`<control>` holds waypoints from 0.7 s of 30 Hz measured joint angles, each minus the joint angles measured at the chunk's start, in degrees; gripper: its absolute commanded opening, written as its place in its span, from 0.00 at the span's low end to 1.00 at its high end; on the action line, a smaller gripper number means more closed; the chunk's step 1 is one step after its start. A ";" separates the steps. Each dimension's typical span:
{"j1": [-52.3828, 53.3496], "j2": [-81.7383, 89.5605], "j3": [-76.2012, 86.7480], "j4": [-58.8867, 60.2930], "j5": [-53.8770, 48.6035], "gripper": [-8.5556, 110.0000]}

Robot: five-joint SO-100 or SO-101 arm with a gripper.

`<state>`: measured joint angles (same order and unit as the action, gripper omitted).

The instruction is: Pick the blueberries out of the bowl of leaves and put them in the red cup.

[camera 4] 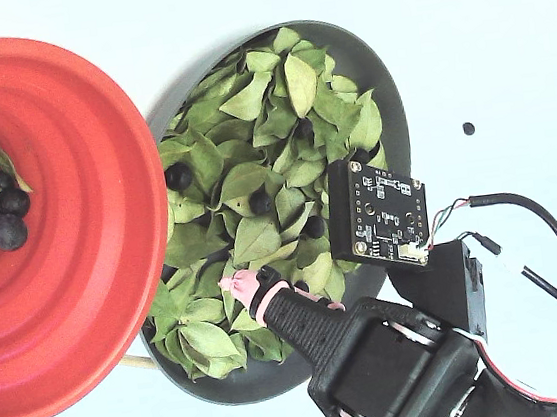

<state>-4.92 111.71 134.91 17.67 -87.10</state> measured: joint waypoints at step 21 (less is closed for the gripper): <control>-6.06 11.16 0.35 7.47 0.00 0.16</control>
<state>-10.99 122.87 135.26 25.14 -87.10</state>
